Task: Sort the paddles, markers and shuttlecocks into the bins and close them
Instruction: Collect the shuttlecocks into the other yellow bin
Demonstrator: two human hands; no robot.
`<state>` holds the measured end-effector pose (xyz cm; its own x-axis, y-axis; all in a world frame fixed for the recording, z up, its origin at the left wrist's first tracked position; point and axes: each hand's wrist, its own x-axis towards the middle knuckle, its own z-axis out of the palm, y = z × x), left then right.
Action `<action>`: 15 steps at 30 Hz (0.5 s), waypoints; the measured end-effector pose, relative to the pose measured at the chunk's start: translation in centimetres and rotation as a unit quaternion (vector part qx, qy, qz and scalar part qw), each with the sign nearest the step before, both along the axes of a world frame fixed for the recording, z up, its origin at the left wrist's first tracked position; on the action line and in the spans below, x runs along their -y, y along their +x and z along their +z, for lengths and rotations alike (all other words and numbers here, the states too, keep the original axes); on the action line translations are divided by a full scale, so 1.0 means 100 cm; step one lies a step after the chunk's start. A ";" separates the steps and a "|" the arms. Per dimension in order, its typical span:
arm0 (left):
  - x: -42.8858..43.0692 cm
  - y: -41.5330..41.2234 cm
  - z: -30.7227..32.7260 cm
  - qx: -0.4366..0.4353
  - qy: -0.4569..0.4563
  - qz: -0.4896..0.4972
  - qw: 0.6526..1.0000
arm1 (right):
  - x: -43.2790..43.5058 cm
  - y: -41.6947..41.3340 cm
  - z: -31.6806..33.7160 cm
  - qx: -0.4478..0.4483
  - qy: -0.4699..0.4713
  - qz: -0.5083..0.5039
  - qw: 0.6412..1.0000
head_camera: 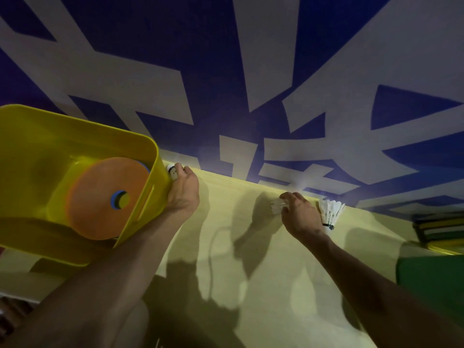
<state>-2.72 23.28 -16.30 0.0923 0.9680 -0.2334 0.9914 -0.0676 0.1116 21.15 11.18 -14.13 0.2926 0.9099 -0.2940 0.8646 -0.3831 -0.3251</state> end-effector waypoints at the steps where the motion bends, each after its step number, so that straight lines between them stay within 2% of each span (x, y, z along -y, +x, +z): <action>1: -0.002 -0.002 0.003 -0.012 0.008 -0.020 1.000 | 0.001 -0.002 0.001 -0.007 0.006 0.002 1.000; 5: -0.004 -0.009 0.011 -0.056 0.026 -0.088 0.994 | 0.006 -0.007 0.010 -0.047 0.034 -0.010 0.998; 15: 0.062 0.013 0.050 0.031 0.073 -0.132 0.988 | 0.037 0.004 0.059 -0.127 0.087 -0.043 0.987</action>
